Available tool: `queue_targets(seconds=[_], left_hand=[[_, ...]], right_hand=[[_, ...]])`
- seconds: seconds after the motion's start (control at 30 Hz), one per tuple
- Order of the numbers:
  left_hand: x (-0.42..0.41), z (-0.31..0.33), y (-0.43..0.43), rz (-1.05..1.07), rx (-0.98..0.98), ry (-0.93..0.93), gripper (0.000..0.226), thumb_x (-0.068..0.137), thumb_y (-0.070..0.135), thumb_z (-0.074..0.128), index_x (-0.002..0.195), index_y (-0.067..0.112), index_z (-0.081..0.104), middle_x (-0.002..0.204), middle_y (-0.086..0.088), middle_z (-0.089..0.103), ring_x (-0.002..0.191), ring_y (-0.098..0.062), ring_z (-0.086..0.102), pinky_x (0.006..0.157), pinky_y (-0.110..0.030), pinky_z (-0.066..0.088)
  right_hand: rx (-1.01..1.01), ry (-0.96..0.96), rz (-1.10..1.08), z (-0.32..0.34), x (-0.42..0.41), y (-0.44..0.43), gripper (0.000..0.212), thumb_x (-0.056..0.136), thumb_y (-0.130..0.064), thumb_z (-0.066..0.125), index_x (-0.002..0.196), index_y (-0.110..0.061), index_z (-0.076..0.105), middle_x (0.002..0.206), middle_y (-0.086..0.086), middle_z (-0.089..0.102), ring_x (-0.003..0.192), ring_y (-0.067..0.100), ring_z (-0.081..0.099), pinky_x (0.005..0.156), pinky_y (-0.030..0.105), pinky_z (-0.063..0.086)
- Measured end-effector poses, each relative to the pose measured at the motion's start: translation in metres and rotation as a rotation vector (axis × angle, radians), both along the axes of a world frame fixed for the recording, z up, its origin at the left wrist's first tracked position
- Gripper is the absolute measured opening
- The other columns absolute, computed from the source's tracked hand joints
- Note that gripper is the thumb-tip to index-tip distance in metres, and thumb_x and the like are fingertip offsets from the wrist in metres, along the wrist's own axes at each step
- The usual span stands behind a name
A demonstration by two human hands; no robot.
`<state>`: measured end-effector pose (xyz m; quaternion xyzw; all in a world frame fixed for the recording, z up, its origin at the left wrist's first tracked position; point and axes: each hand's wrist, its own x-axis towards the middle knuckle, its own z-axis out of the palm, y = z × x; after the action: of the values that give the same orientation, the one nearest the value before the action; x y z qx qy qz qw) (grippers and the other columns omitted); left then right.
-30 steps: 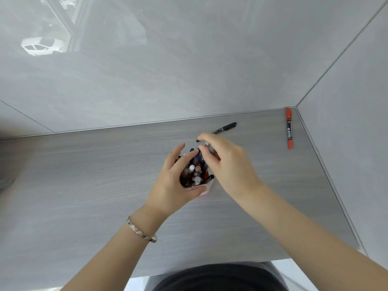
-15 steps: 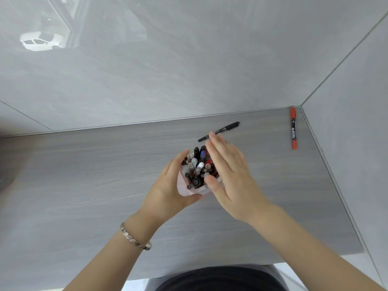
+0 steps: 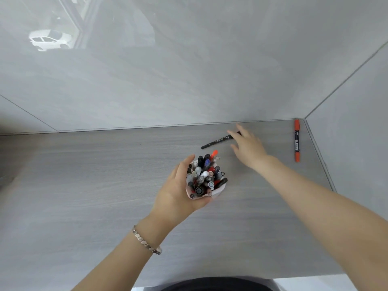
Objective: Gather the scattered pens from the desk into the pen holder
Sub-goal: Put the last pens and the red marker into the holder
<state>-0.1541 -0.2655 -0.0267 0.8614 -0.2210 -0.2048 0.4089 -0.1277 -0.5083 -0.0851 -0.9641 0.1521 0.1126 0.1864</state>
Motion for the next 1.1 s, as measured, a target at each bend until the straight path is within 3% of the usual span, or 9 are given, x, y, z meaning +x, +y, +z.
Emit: queue_targets(seconds=[0.13,0.27,0.4,0.5,0.57,0.67,0.8,0.93,1.1], left_hand=[[0.004,0.001,0.012,0.009,-0.086,0.079,0.084,0.057,0.041,0.081,0.119,0.058,0.026,0.122,0.037,0.039,0.119,0.010,0.040,0.090,0.003,0.030],[0.006,-0.001,0.014,0.025,-0.074,0.023,0.073,0.056,0.049,0.078,0.113,0.056,0.033,0.116,0.034,0.046,0.107,0.028,0.038,0.086,0.009,0.026],[0.009,-0.001,0.010,0.006,-0.051,-0.038,0.073,0.056,0.057,0.073,0.120,0.043,0.040,0.110,0.029,0.048,0.102,0.022,0.041,0.082,0.010,0.026],[0.013,0.000,0.010,-0.026,-0.041,-0.081,0.078,0.055,0.059,0.067,0.124,0.030,0.046,0.108,0.030,0.046,0.101,0.014,0.040,0.081,0.010,0.027],[0.014,0.000,0.010,-0.050,-0.039,-0.089,0.078,0.055,0.060,0.067,0.123,0.029,0.046,0.108,0.030,0.046,0.101,0.013,0.040,0.081,0.006,0.030],[0.012,-0.001,0.011,-0.074,-0.027,-0.089,0.080,0.055,0.061,0.068,0.124,0.028,0.045,0.114,0.021,0.049,0.101,0.009,0.041,0.082,-0.005,0.033],[0.010,0.001,0.010,-0.062,-0.012,-0.056,0.075,0.060,0.045,0.076,0.126,0.027,0.044,0.119,0.016,0.049,0.109,-0.004,0.046,0.089,-0.023,0.037],[0.010,-0.001,0.011,-0.065,-0.020,-0.050,0.092,0.047,0.062,0.076,0.126,0.030,0.043,0.122,0.012,0.052,0.110,-0.005,0.047,0.086,-0.018,0.039],[0.002,-0.008,0.009,-0.042,-0.043,-0.076,0.091,0.052,0.030,0.087,0.127,0.034,0.036,0.124,0.007,0.049,0.116,-0.009,0.046,0.089,-0.023,0.045]], right_hand=[[-0.112,-0.079,-0.006,-0.015,-0.004,0.000,0.029,0.089,-0.018,0.052,0.117,-0.013,0.050,0.132,0.011,0.046,0.126,0.030,0.034,0.101,0.040,0.029],[-0.137,-0.029,0.077,-0.014,-0.032,-0.003,0.020,0.089,-0.017,0.050,0.109,-0.012,0.054,0.119,0.008,0.056,0.115,0.028,0.044,0.094,0.036,0.032],[0.137,-0.182,-0.050,0.020,-0.075,-0.004,0.018,0.081,-0.004,0.061,0.098,-0.006,0.064,0.097,0.014,0.059,0.095,0.029,0.059,0.079,0.018,0.038],[0.288,-0.376,-0.087,0.070,-0.104,-0.001,0.015,0.074,-0.005,0.071,0.084,-0.017,0.069,0.079,0.004,0.061,0.078,0.008,0.058,0.071,0.001,0.036],[0.475,-0.458,-0.084,0.111,-0.121,0.005,0.006,0.076,-0.022,0.069,0.076,-0.027,0.067,0.079,-0.007,0.063,0.074,0.001,0.058,0.069,0.002,0.040],[0.675,-0.480,-0.017,0.157,-0.133,0.021,0.014,0.079,-0.034,0.060,0.069,-0.026,0.066,0.074,-0.014,0.061,0.058,0.007,0.057,0.056,0.007,0.044],[0.552,-0.410,0.140,0.167,-0.123,0.050,0.016,0.075,-0.033,0.057,0.073,-0.022,0.068,0.075,-0.011,0.061,0.070,0.002,0.060,0.065,0.007,0.042],[0.370,-0.303,0.197,0.144,-0.102,0.079,0.013,0.083,-0.030,0.058,0.078,-0.019,0.062,0.078,-0.007,0.054,0.076,0.008,0.052,0.069,0.017,0.041],[0.159,-0.682,0.127,0.106,-0.081,0.114,0.014,0.086,-0.029,0.042,0.087,-0.015,0.045,0.076,0.006,0.055,0.073,0.014,0.040,0.066,0.025,0.035]])
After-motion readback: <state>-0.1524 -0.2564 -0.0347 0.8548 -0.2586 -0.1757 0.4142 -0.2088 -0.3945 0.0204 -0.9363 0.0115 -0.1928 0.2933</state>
